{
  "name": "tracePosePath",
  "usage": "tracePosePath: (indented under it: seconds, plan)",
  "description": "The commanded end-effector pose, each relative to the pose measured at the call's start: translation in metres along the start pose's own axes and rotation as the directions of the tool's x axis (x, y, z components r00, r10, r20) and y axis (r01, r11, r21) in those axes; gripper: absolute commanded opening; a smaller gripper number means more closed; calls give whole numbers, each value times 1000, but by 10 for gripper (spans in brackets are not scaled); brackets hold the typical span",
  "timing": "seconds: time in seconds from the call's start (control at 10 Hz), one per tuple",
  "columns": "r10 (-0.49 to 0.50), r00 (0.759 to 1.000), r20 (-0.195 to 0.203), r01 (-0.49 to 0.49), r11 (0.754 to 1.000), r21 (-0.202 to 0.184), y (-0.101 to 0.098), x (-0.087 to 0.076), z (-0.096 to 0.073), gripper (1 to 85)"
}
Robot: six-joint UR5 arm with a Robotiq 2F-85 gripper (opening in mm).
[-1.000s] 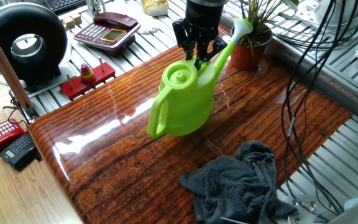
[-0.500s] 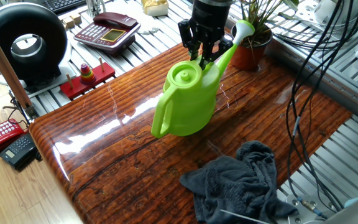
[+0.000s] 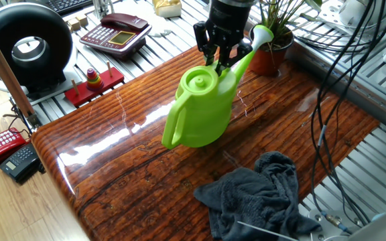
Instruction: Water the plant
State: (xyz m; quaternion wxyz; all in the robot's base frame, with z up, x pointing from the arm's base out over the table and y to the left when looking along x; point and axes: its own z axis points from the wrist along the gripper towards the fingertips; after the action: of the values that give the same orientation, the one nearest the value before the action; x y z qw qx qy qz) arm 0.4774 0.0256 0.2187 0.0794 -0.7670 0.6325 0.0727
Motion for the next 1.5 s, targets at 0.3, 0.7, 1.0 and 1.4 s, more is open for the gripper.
tracePosePath:
  seconds: [0.3, 0.7, 1.0, 1.4]
  plan:
    - [15, 1000, 3, -15, 1000, 14, 6, 11, 2, 10]
    - [16, 999, 41, -17, 999, 28, 5, 4, 2, 10]
    - [14, 998, 65, -16, 999, 38, 2, -2, 2, 10]
    - [15, 998, 55, -17, 999, 34, 3, 1, 2, 10]
